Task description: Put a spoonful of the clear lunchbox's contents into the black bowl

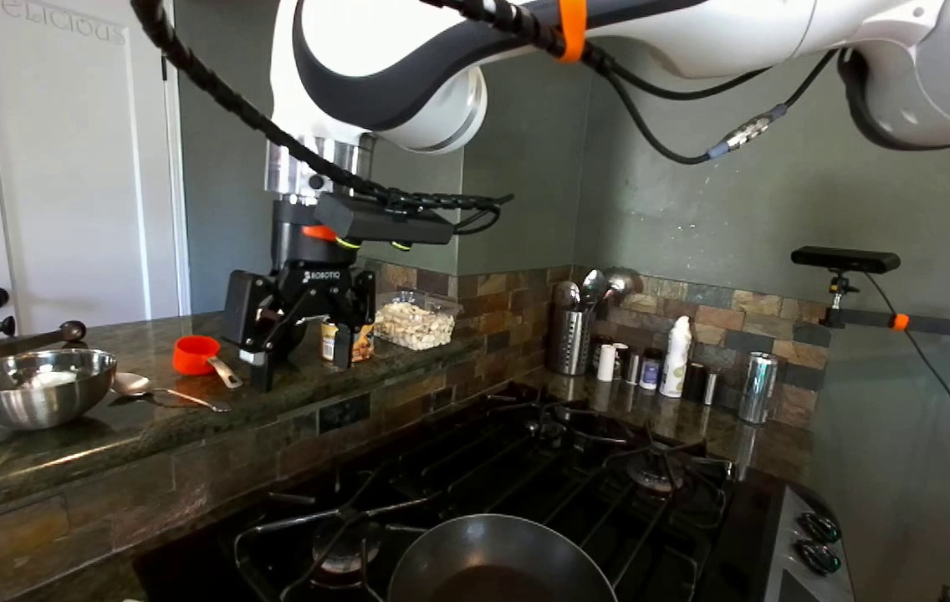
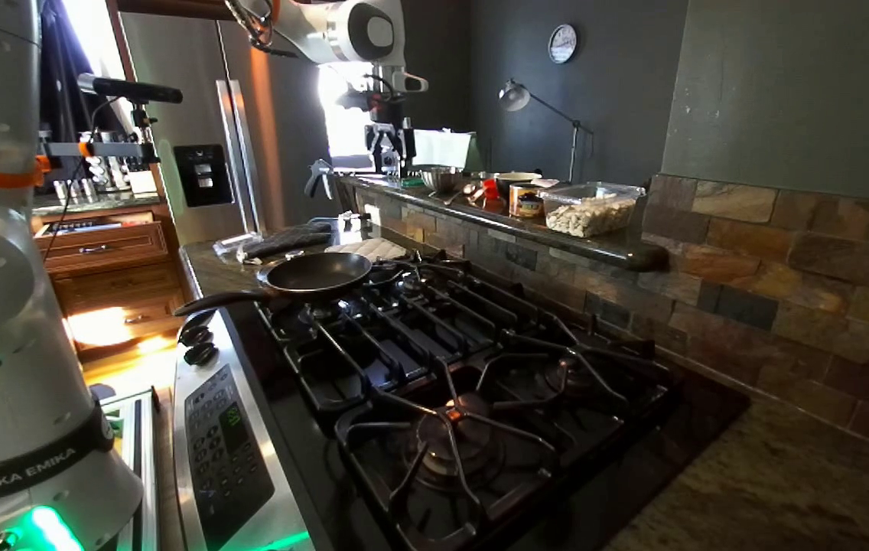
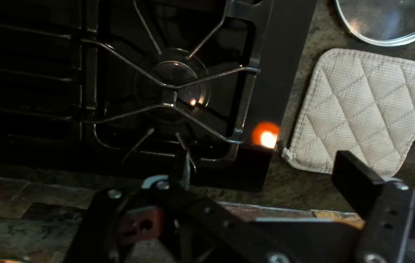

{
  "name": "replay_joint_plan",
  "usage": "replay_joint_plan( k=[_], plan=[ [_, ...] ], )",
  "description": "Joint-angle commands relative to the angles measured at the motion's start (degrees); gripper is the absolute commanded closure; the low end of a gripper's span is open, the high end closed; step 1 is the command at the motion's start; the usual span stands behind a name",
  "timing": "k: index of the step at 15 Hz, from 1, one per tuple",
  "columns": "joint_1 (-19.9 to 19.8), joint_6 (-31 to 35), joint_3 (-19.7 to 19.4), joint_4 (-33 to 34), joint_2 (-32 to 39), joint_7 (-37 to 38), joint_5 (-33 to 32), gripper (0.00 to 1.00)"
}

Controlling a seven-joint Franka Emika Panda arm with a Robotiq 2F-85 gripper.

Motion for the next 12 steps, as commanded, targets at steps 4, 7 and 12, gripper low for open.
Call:
replay_joint_plan(
  k=[4, 7, 12],
  plan=[
    [1.85, -0.94, -1.63, 2.99, 2.21, -0.2, 0.21, 0.0],
    [1.84, -1.2, -1.69, 3.31, 2.21, -0.2, 0.2, 0.0],
    [2.94, -3.22, -2.23, 5.47, 3.22, -0.83, -2.67, 0.0]
  ],
)
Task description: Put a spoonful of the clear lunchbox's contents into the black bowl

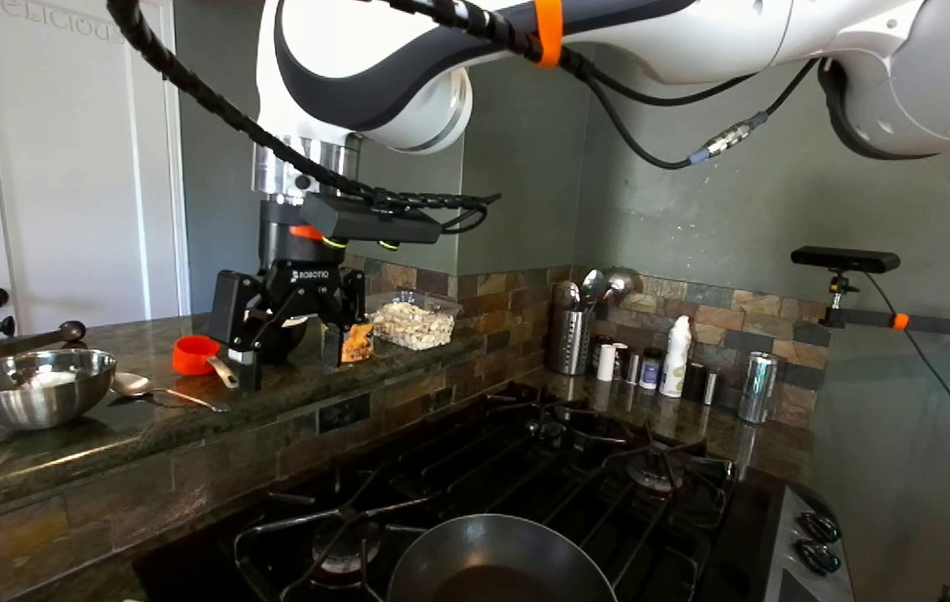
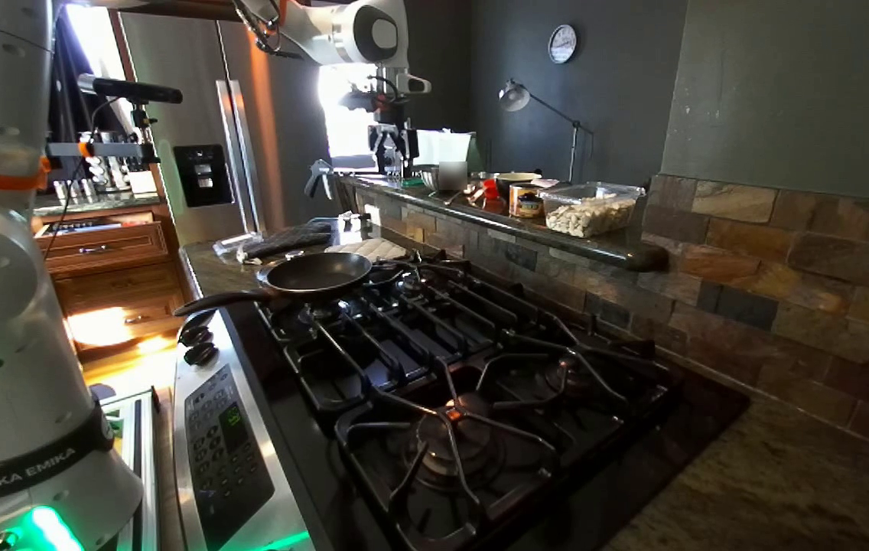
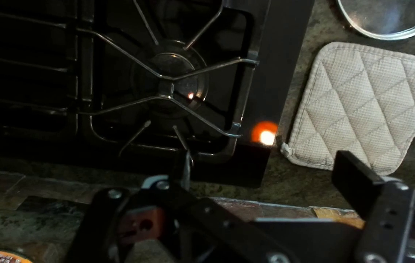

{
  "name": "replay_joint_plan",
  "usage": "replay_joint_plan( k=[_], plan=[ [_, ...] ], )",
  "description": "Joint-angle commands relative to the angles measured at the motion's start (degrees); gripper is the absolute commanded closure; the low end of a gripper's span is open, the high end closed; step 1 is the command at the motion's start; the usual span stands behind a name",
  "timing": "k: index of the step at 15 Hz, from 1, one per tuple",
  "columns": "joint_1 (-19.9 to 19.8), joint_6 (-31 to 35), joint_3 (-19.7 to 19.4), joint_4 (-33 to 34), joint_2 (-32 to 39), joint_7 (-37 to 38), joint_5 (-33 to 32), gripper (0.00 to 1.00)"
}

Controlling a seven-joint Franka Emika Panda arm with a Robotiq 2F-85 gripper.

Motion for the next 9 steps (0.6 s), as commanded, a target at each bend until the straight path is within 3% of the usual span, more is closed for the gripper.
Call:
replay_joint_plan(
  k=[1, 9],
  plan=[
    [2.07, -2.54, -1.52, 3.21, 1.55, -1.13, -2.8, 0.0],
    [2.4, -0.58, -2.9, 12.23, 7.78, -8.99, -6.38, 0.0]
  ],
)
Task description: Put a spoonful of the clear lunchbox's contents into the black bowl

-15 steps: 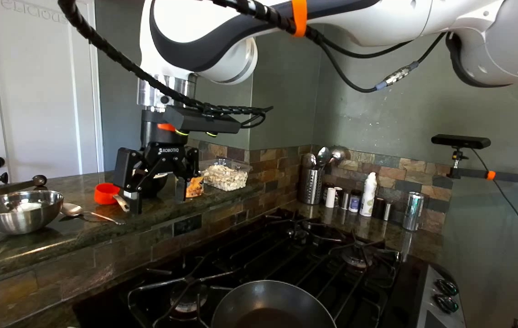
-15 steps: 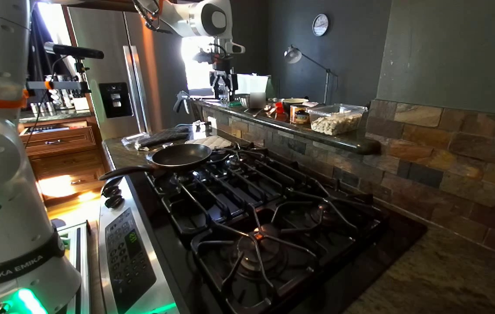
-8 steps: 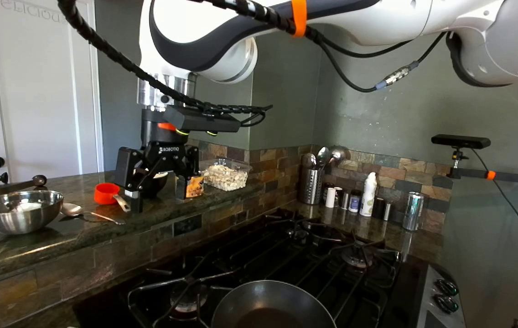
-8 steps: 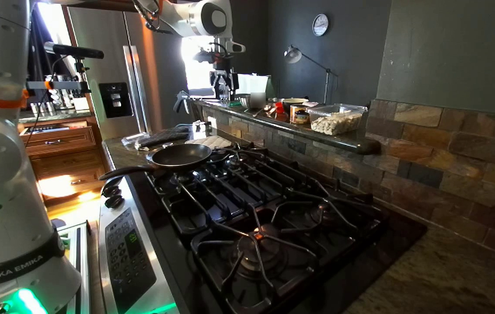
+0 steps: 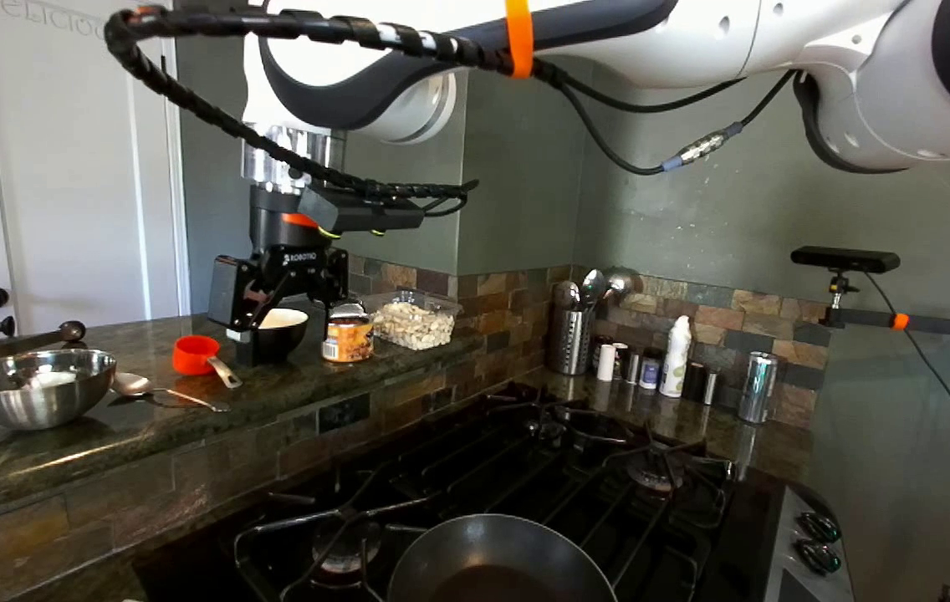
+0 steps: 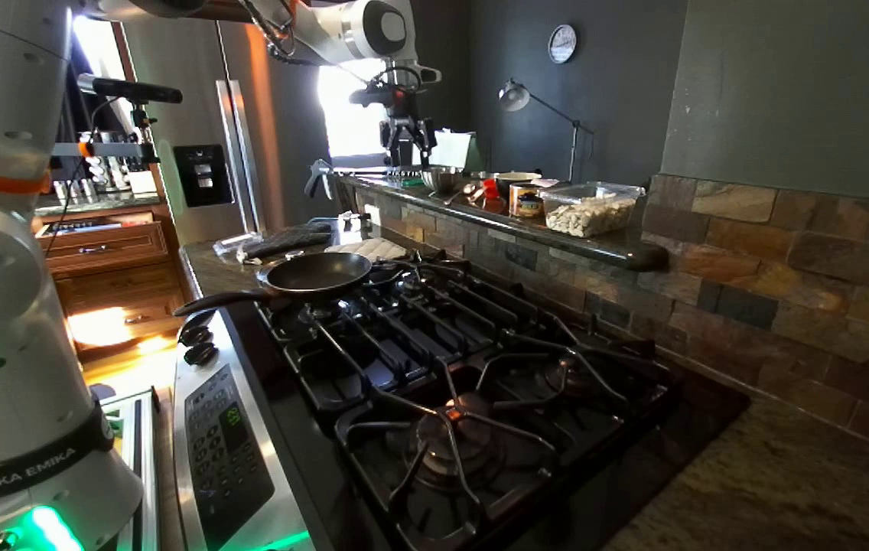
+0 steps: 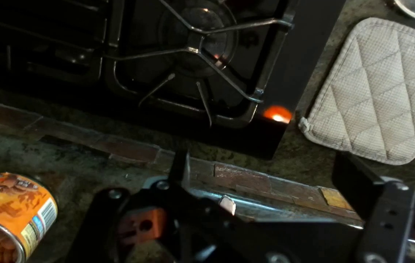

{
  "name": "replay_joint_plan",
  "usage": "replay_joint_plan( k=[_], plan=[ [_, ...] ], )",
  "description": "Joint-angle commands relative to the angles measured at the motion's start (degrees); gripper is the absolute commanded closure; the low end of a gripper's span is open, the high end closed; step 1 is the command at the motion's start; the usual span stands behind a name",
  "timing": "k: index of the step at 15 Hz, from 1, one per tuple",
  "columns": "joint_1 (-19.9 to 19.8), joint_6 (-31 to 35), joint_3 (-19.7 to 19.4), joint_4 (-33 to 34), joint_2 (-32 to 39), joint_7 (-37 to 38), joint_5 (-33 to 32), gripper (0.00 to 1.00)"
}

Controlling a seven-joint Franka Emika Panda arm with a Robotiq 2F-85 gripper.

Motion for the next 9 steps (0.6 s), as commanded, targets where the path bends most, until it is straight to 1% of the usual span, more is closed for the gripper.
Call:
replay_joint_plan(
  k=[1, 4, 9],
  plan=[
    [1.06, -0.28, -1.26, 7.39, 5.51, -4.01, -1.75, 0.0],
    [1.37, 0.25, -2.0, 13.21, 10.04, -6.63, -2.4, 0.0],
    [2.81, 3.11, -2.86, 21.9, 17.68, -10.75, -3.02, 0.0]
  ],
)
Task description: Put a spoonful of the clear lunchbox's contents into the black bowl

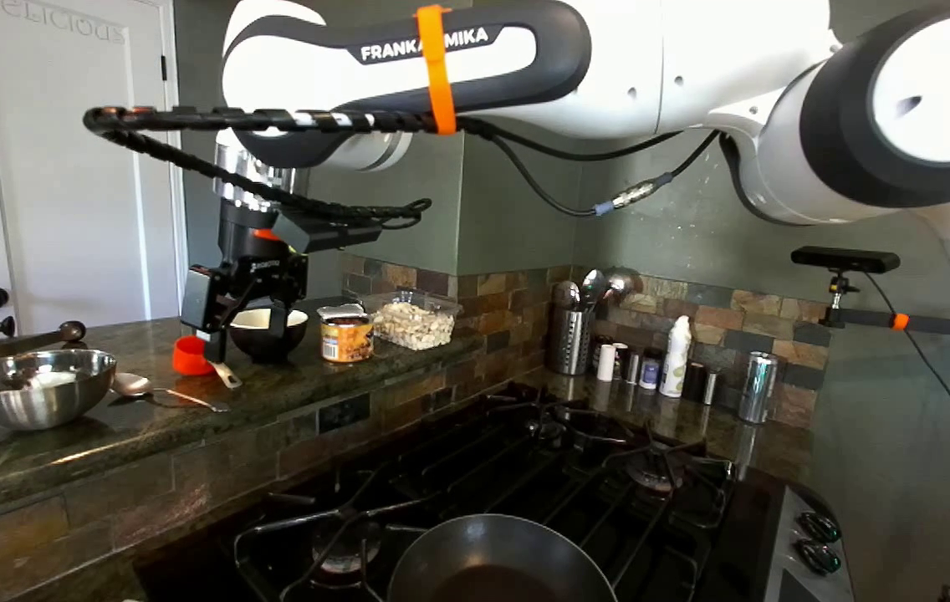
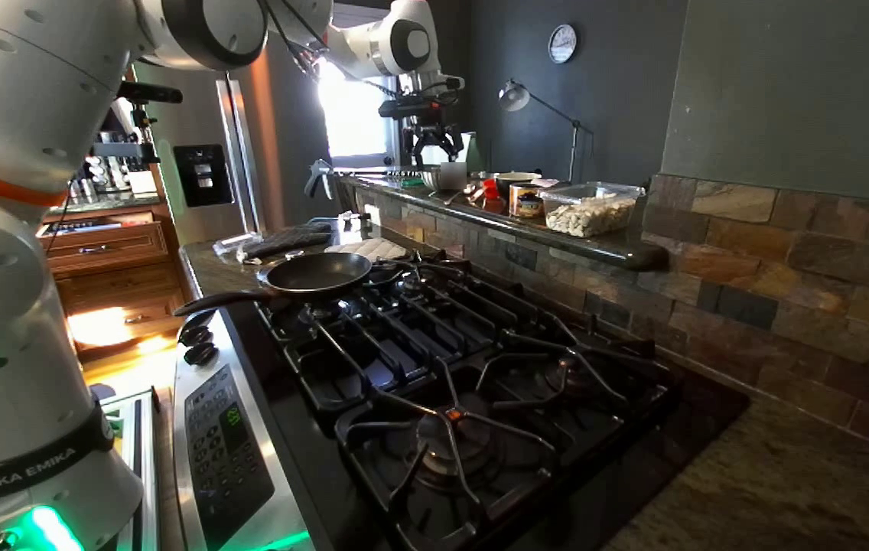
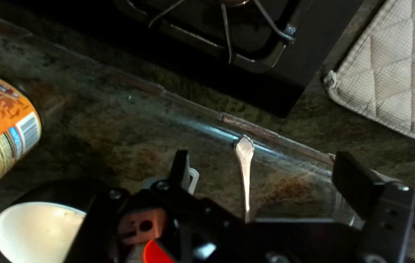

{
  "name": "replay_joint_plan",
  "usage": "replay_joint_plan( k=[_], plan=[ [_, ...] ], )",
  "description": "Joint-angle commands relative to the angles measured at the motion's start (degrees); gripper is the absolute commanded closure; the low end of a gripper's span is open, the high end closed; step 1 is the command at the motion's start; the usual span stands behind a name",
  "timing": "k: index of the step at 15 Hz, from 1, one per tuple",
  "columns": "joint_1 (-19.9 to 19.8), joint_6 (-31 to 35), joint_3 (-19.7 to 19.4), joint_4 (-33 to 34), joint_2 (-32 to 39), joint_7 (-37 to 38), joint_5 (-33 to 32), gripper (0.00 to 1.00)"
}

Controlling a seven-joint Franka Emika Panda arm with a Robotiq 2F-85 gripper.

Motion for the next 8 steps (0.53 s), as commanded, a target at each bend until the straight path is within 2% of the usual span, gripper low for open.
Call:
replay_joint_plan(
  k=[1, 3, 8],
  plan=[
    [2.32, 1.79, -1.25, 8.53, 7.24, -2.71, -1.21, 0.0],
    [2.16, 5.71, -0.24, 9.52, 9.32, -2.72, -1.26, 0.0],
    [3.03, 14.39, -0.65, 10.75, 13.0, -2.65, -1.28, 0.0]
  ],
)
